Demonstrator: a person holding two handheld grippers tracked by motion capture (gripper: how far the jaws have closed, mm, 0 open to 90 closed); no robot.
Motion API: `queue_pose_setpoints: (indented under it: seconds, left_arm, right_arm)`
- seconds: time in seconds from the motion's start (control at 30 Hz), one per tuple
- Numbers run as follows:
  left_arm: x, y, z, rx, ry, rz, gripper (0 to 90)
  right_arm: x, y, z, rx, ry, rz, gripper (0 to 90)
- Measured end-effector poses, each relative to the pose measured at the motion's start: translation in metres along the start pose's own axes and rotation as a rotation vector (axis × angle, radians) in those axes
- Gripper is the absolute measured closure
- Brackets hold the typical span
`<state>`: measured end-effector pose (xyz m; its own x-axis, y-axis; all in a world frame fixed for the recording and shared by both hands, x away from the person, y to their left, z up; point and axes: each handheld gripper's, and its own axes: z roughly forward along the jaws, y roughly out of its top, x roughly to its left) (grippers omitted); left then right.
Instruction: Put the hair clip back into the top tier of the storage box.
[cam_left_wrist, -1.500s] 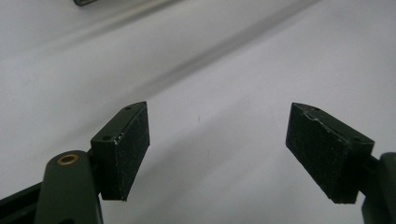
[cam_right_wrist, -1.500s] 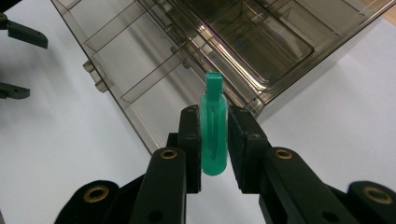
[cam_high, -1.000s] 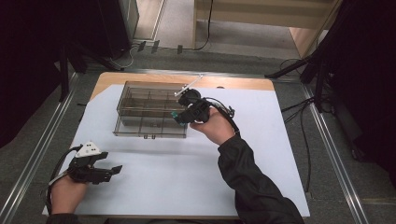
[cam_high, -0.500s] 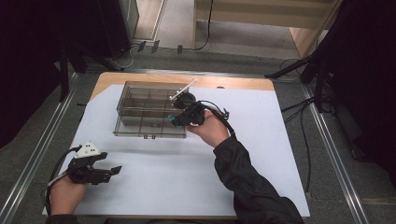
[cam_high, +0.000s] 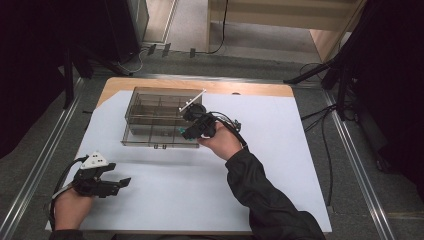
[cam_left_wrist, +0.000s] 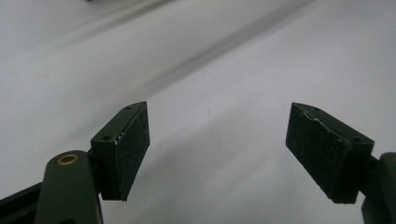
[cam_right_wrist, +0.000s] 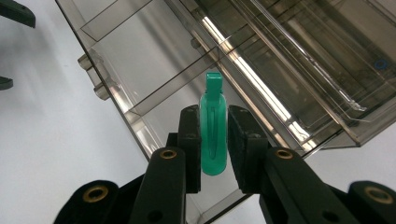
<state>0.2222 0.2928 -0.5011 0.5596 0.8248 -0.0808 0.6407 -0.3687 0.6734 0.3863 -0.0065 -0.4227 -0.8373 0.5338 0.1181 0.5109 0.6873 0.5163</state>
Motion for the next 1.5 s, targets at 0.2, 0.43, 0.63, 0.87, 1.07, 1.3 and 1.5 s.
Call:
queue_pose_setpoints:
  seconds: [0.2,0.43,0.63,0.87,1.07,1.3,1.5]
  left_arm:
    - [0.000,0.000,0.000,0.000,-0.001,0.000,22.9]
    - [0.000,0.000,0.000,0.000,-0.004,0.000,22.9]
    - [0.000,0.000,0.000,-0.001,0.000,0.001,22.9]
    - [0.000,0.000,0.000,0.000,0.001,0.001,22.9]
    - [0.000,0.000,0.000,0.000,-0.001,0.001,22.9]
    - [0.000,0.001,-0.002,-0.023,-0.024,-0.011,22.8]
    - [0.000,0.001,-0.001,-0.015,-0.016,-0.004,22.9]
  right_arm:
    - [0.000,-0.001,0.004,0.021,-0.004,0.004,76.8]
    - [0.000,-0.001,0.007,0.030,-0.008,-0.007,76.7]
    - [0.001,-0.001,0.008,0.032,-0.009,-0.003,76.5]
    - [0.000,-0.002,0.009,0.032,-0.007,-0.005,76.4]
    - [0.000,-0.002,0.009,0.025,-0.001,0.006,76.2]
    - [-0.001,-0.002,0.004,-0.007,0.011,0.023,73.0]
    - [0.001,-0.001,-0.010,-0.065,0.029,0.007,62.3]
